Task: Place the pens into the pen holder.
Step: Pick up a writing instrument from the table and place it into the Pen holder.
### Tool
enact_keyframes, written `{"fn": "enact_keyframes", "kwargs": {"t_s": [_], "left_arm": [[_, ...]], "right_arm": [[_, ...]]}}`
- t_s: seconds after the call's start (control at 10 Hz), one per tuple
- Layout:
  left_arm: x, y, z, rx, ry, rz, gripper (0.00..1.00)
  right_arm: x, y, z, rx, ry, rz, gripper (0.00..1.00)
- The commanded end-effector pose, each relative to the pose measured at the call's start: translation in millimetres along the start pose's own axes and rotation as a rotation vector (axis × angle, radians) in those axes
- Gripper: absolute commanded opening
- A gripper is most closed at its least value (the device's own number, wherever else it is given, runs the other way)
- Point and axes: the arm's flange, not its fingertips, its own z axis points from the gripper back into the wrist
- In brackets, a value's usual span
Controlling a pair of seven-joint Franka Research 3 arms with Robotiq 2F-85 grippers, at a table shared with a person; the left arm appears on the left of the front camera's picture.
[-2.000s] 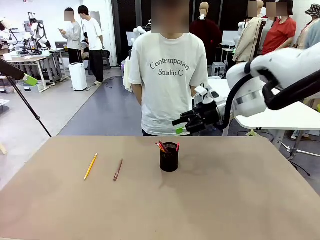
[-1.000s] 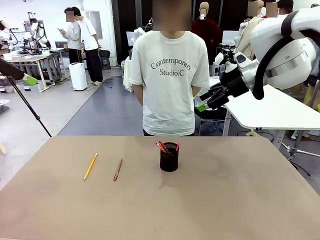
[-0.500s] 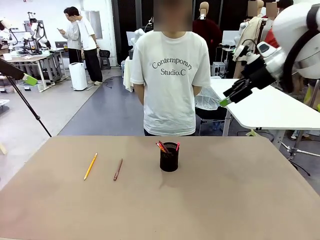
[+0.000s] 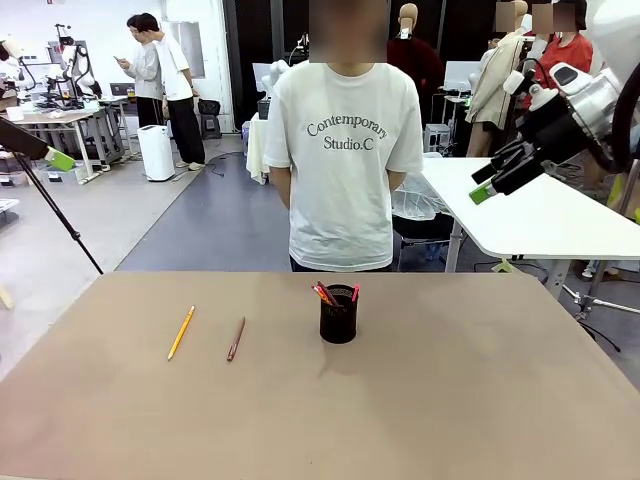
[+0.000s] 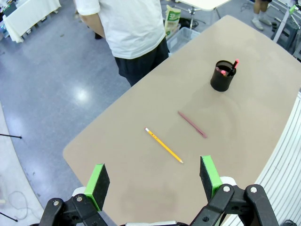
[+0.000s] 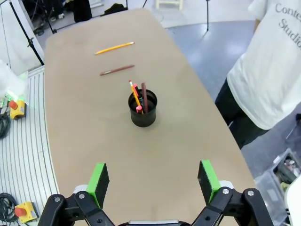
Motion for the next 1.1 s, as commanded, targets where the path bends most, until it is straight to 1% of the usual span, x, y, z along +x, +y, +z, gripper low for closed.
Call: {"fn": "enact_keyframes", "kwargs": {"t_s": [0.0,1.0], "left_arm": [[-0.5,-1.6,0.7,-0.004,-0.002,-0.007,1.00],[-0.5,-1.6,0.7,-0.004,-0.002,-0.007,1.00]], "right_arm": [[2.4,1.6,-8.1,-0.005,0.006,-0.002,1.00],[2.4,1.6,-8.1,-0.005,0.006,-0.002,1.00]]}}
